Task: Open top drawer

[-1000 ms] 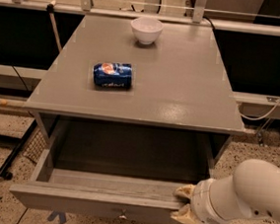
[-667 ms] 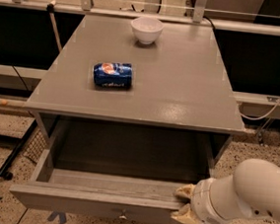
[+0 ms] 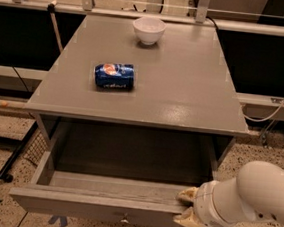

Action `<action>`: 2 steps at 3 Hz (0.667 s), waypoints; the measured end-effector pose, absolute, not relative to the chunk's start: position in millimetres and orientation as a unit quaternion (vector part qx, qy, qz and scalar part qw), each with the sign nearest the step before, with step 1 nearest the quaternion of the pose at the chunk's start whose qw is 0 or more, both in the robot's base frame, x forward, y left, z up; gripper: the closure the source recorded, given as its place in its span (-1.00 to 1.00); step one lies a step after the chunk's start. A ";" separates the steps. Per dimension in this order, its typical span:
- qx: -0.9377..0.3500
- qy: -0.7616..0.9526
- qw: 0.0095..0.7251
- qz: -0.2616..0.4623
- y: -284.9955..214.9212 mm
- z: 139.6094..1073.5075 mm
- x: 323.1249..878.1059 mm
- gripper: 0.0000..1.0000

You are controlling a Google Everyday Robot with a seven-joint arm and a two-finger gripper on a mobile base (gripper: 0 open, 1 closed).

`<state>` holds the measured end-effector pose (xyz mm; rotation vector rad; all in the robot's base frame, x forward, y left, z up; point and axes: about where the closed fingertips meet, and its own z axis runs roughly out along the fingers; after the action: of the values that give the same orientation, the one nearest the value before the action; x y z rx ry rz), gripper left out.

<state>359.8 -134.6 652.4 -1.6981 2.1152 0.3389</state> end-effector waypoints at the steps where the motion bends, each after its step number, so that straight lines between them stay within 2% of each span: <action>1: -0.609 0.757 0.203 0.120 -134.3 653.5 359.4 -0.37; 2: -0.610 0.756 0.214 0.104 -139.2 666.2 360.8 -0.95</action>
Offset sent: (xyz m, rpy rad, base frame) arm 0.0024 -0.0102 0.0194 -0.0044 -0.0627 -0.0192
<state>360.8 -139.2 666.2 -1.6931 2.0975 0.2898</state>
